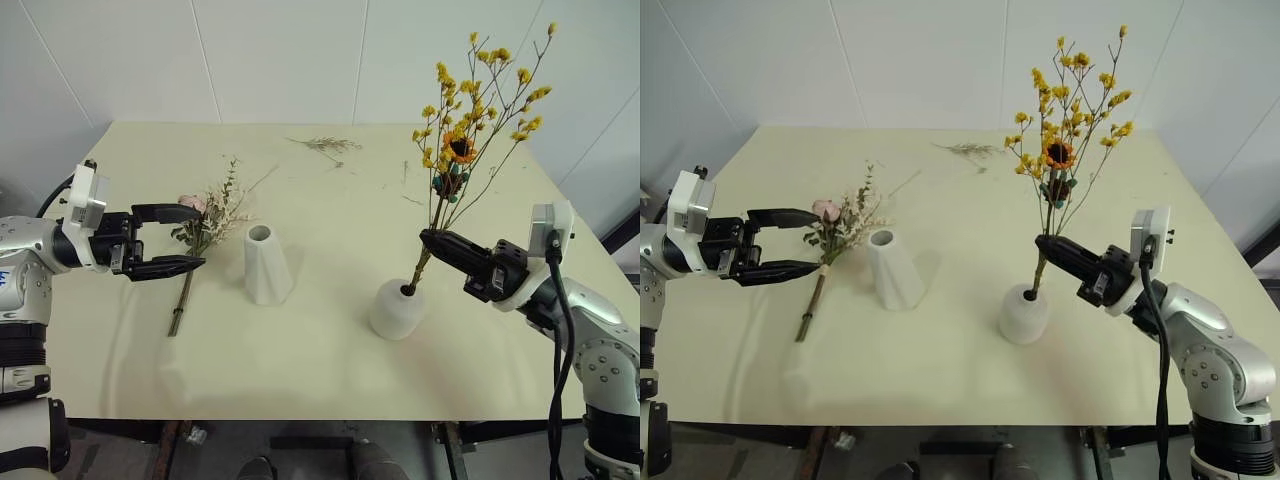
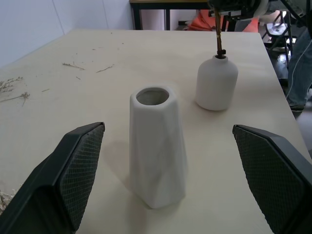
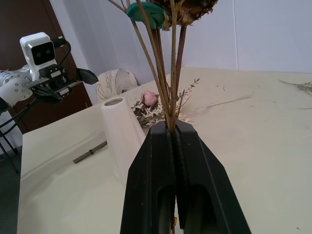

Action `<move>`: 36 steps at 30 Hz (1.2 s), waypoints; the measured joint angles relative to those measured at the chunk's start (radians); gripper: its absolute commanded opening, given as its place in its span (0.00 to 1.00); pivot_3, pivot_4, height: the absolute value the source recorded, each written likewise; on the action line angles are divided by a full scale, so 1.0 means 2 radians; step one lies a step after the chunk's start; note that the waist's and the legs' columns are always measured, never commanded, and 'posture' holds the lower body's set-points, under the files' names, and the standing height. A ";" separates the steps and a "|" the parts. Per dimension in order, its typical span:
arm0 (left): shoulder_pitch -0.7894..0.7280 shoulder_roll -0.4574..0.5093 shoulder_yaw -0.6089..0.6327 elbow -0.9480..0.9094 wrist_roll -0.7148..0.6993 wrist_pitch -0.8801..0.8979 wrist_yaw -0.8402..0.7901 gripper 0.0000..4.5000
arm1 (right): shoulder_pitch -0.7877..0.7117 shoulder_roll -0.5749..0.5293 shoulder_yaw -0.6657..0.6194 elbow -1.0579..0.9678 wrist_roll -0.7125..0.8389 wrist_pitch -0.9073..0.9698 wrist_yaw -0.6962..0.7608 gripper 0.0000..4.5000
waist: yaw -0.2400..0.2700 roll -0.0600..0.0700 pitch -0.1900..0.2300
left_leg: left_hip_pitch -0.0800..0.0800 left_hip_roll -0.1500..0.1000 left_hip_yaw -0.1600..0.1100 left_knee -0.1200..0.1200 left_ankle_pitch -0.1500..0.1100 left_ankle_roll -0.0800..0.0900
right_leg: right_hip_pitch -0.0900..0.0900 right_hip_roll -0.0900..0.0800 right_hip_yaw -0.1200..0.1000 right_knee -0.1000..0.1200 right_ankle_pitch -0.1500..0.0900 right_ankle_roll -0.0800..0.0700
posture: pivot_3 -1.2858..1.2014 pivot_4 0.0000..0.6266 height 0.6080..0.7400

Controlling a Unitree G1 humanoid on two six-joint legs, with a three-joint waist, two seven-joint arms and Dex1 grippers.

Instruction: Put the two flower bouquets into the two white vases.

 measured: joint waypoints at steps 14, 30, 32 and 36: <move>0.000 0.000 0.000 0.000 0.000 0.000 0.003 1.00 | 0.006 0.003 0.007 0.008 -0.038 -0.047 0.024 0.00 | 0.000 0.000 0.000 | 0.000 0.000 0.000 0.000 0.000 0.000 | 0.000 0.000 0.000 0.000 0.000 0.000 | 0.52 0.24 1.00; 0.000 -0.002 0.000 0.000 0.000 0.000 0.007 1.00 | 0.024 0.003 0.012 0.003 -0.048 -0.078 0.032 0.00 | 0.000 -0.001 -0.001 | 0.000 0.000 0.000 0.000 0.000 0.000 | 0.000 0.000 0.000 0.000 0.000 0.000 | 0.52 0.24 1.00; 0.000 -0.002 0.000 0.000 0.000 0.000 0.007 1.00 | 0.023 0.003 0.012 0.002 -0.048 -0.077 0.029 0.00 | 0.000 -0.001 -0.001 | 0.000 0.000 0.000 0.000 0.000 0.000 | 0.000 0.000 0.000 0.000 0.000 0.000 | 0.52 0.24 1.00; 0.000 -0.002 0.000 0.000 0.000 0.000 0.009 1.00 | 0.024 0.003 0.012 -0.003 -0.048 -0.074 0.026 0.00 | 0.000 -0.001 -0.001 | 0.000 0.000 0.000 0.000 0.000 0.000 | 0.000 0.000 0.000 0.000 0.000 0.000 | 0.52 0.24 1.00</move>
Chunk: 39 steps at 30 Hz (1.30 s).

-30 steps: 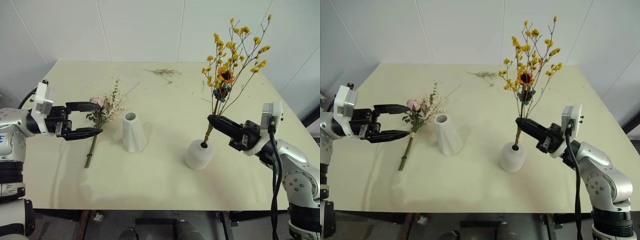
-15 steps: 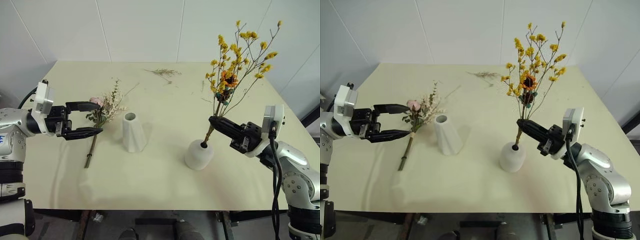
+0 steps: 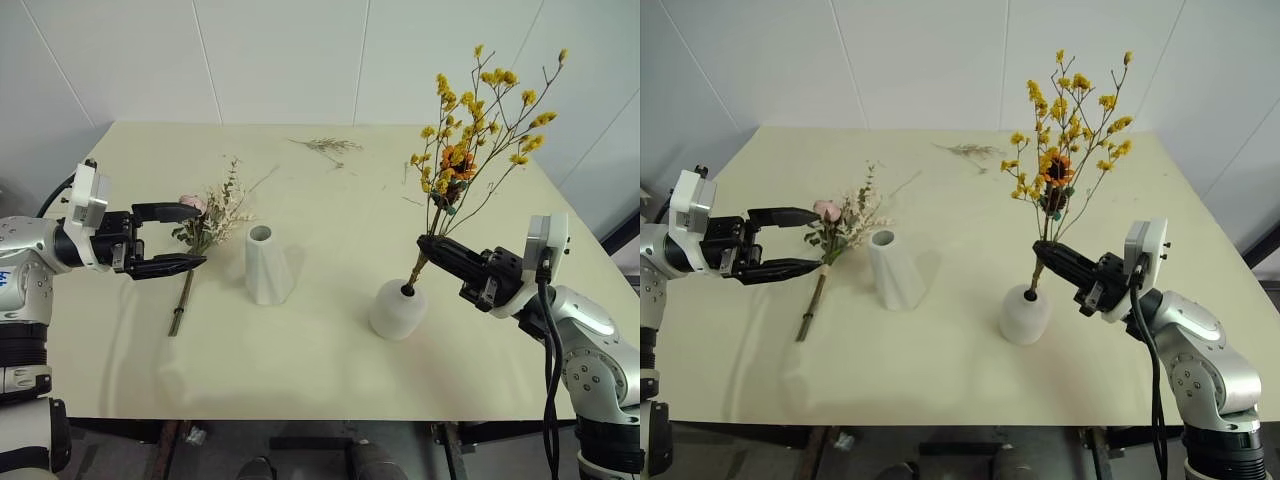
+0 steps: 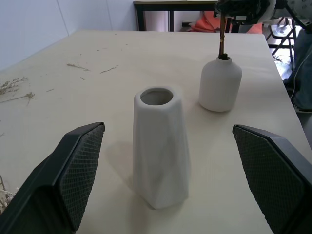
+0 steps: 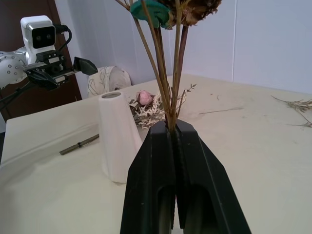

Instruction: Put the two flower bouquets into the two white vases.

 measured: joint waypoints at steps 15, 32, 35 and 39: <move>0.000 -0.004 0.000 0.000 0.000 -0.001 0.003 1.00 | 0.011 0.000 0.008 -0.023 0.001 0.019 -0.010 0.00 | 0.000 0.000 0.000 | 0.000 0.000 0.000 0.000 0.000 0.000 | 0.000 0.000 0.000 -0.001 0.000 0.000 | 0.52 0.24 1.00; -0.005 -0.006 0.000 0.015 0.001 -0.006 0.007 1.00 | 0.022 0.003 0.017 0.013 -0.048 -0.032 0.014 0.60 | 0.000 0.000 0.000 | 0.000 0.000 0.000 -0.001 0.000 0.000 | 0.000 0.000 0.000 -0.001 0.000 0.000 | 0.52 0.24 1.00; -0.005 -0.006 0.000 0.018 0.005 -0.009 0.007 1.00 | 0.034 -0.014 0.001 0.011 -0.046 -0.032 0.020 0.65 | 0.001 0.000 0.000 | 0.000 0.000 0.000 -0.001 0.000 0.000 | 0.000 0.000 0.000 -0.001 0.000 0.000 | 0.52 0.24 1.00; -0.007 -0.004 0.000 0.022 0.012 -0.017 0.007 1.00 | 0.056 -0.046 -0.031 -0.003 -0.041 -0.030 0.030 0.65 | 0.002 0.000 0.000 | 0.000 0.000 0.000 -0.001 0.000 0.000 | 0.000 0.000 0.000 -0.002 0.000 0.000 | 0.52 0.24 1.00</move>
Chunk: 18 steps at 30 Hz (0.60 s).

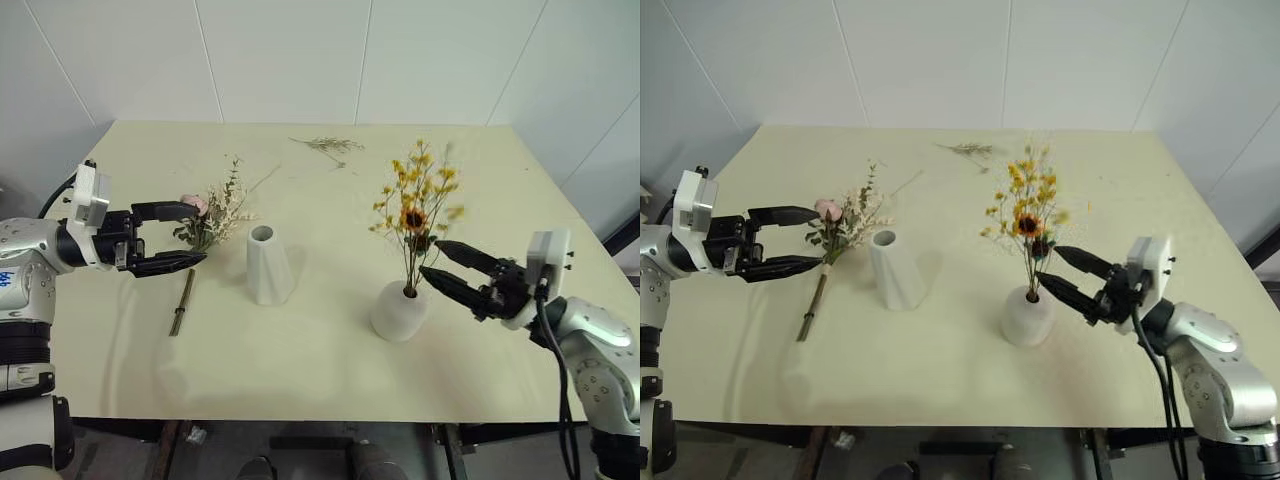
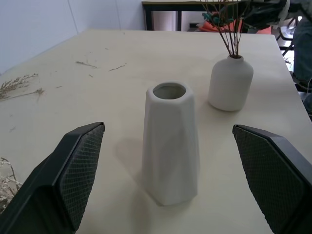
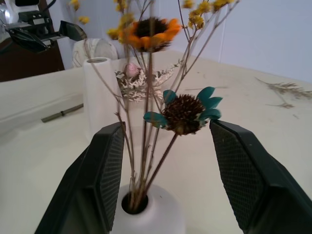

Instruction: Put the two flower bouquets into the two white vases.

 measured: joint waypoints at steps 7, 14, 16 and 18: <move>-0.001 0.054 -0.001 0.047 0.044 0.002 0.020 1.00 | 0.054 -0.098 -0.099 0.003 0.015 0.020 0.047 0.65 | -0.002 0.000 0.000 | 0.000 0.000 0.000 -0.001 0.000 0.000 | 0.000 0.000 0.000 -0.001 0.000 0.000 | 0.52 0.24 1.00; -0.025 0.090 -0.080 0.111 0.168 0.076 0.118 1.00 | -0.002 -0.177 -0.122 0.064 -0.003 0.009 0.095 0.65 | -0.002 0.000 0.000 | 0.000 0.000 0.001 0.000 0.000 0.000 | 0.000 0.000 0.001 -0.001 0.000 0.000 | 0.52 0.24 1.00; -0.029 0.095 -0.115 0.112 0.197 0.113 0.117 1.00 | -0.027 -0.208 -0.117 0.066 -0.001 0.009 0.116 0.65 | -0.002 0.000 0.000 | 0.000 0.000 0.001 -0.001 0.000 0.000 | 0.000 0.000 0.000 -0.001 0.000 0.000 | 0.52 0.24 1.00; -0.035 0.095 -0.130 0.112 0.209 0.145 0.116 1.00 | -0.053 -0.222 -0.115 0.074 0.005 0.014 0.131 0.65 | -0.002 0.000 0.000 | 0.000 0.000 0.001 -0.002 0.000 0.000 | 0.000 0.000 0.000 -0.001 0.000 0.000 | 0.52 0.24 1.00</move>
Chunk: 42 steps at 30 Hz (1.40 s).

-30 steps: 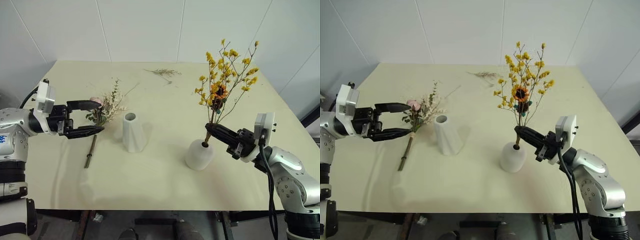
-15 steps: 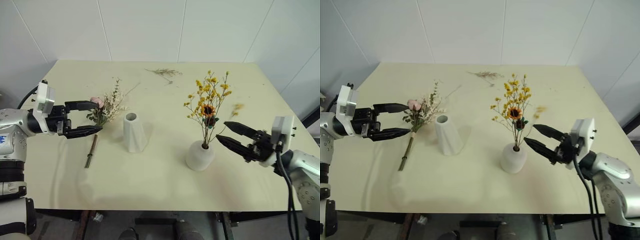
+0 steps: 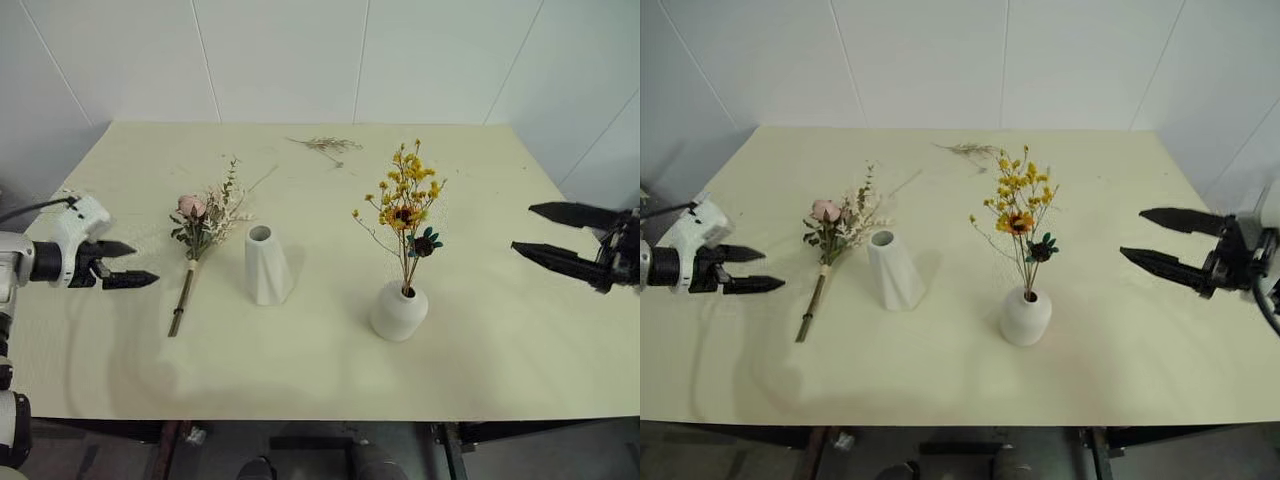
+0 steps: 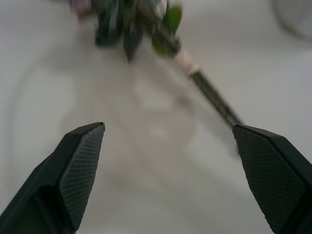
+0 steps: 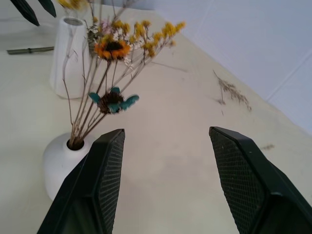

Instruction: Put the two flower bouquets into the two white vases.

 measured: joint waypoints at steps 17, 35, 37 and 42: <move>-0.053 -0.070 -0.094 -0.128 0.045 0.241 0.031 1.00 | -0.064 -0.018 0.056 0.023 0.010 0.028 0.052 0.65 | 0.003 0.000 0.000 | 0.000 0.000 0.000 0.000 -0.001 0.000 | 0.000 0.000 0.000 0.001 -0.001 0.000 | 0.52 0.24 1.00; -0.042 -0.115 -0.097 -0.133 0.057 0.267 0.133 0.91 | -0.019 0.015 0.052 -0.035 0.028 0.049 0.034 0.66 | 0.005 0.000 0.000 | 0.001 -0.001 0.000 0.007 0.000 0.000 | 0.002 0.000 0.000 0.004 -0.001 0.001 | 0.52 0.24 1.00; -0.049 -0.127 -0.087 -0.107 0.057 0.257 0.152 0.79 | -0.019 0.015 0.052 -0.036 0.029 0.050 0.033 0.66 | 0.006 0.000 0.000 | 0.001 -0.001 0.000 0.007 0.000 0.000 | 0.003 0.000 0.000 0.004 0.000 0.001 | 0.52 0.24 1.00; -0.062 -0.133 -0.085 -0.068 0.058 0.235 0.161 0.45 | -0.020 0.015 0.052 -0.035 0.032 0.050 0.033 0.66 | 0.003 0.000 0.000 | 0.001 -0.001 0.000 0.008 0.001 0.001 | 0.003 0.000 0.001 0.004 0.001 0.000 | 0.52 0.24 1.00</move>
